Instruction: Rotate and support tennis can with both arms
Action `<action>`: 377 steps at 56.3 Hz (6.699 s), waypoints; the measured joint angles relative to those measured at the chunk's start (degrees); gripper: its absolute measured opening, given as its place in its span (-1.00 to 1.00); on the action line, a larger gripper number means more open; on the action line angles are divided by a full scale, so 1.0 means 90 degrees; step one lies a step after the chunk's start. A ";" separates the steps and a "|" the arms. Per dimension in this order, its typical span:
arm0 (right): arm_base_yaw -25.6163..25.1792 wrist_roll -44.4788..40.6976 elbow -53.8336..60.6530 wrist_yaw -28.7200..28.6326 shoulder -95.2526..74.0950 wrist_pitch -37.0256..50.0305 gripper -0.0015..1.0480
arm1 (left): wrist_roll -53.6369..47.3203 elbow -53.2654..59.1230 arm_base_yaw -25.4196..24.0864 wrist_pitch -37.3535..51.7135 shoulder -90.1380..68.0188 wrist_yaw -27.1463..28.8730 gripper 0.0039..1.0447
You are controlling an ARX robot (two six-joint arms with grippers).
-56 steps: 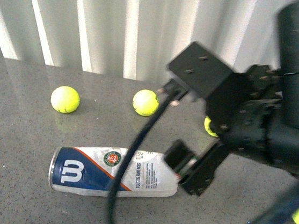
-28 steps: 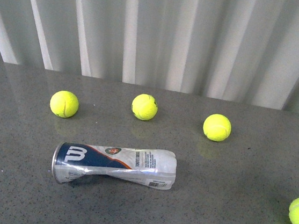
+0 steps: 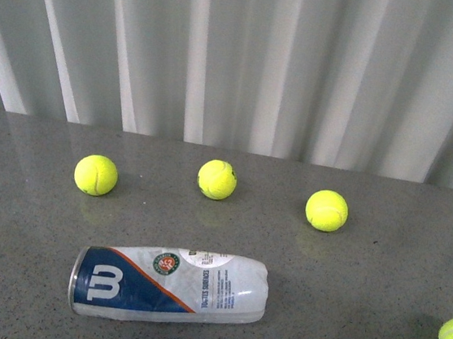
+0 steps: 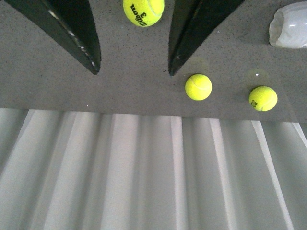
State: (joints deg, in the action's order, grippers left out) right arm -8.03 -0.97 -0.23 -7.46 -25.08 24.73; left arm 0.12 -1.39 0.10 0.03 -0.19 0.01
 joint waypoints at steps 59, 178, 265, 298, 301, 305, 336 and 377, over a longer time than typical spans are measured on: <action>0.0872 0.0041 -0.0002 0.0826 0.2756 -0.2739 -0.93 | 0.0000 0.0000 0.0000 0.0000 0.0005 -0.0002 0.87; 0.0877 0.0046 -0.0002 0.0826 0.2764 -0.2744 0.86 | 0.2926 -0.4068 0.1095 0.3266 -1.2148 -0.2067 0.87; 0.0877 0.0046 -0.0002 0.0826 0.2764 -0.2744 0.86 | 0.1149 -0.5540 0.1467 0.0308 -0.9566 -0.2295 -0.94; 0.0877 0.0046 -0.0002 0.0826 0.2764 -0.2744 0.86 | -0.6137 -0.8459 0.2154 -0.4813 -0.9746 -0.1064 -0.94; 0.0877 0.0046 -0.0002 0.0823 0.2764 -0.2744 0.86 | -0.6416 -0.8512 0.2280 -0.4981 -0.9814 -0.1078 -0.94; 0.0877 0.0046 -0.0002 0.0823 0.2764 -0.2744 0.86 | -0.6632 -0.8551 0.2424 -0.5153 -0.9923 -0.1190 -0.94; 0.0877 0.0046 -0.0002 0.0826 0.2764 -0.2744 0.86 | -0.6914 -0.8884 0.2720 -0.4818 -1.1067 -0.0685 -0.94; 0.0877 0.0046 -0.0002 0.0826 0.2764 -0.2744 0.86 | -0.6441 -0.9066 0.2919 -0.4517 -1.1480 -0.0537 -0.35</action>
State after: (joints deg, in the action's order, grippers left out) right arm -0.14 -0.56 -0.25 -0.03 -0.21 0.03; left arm -57.84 -82.98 26.37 -40.62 -103.50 -4.82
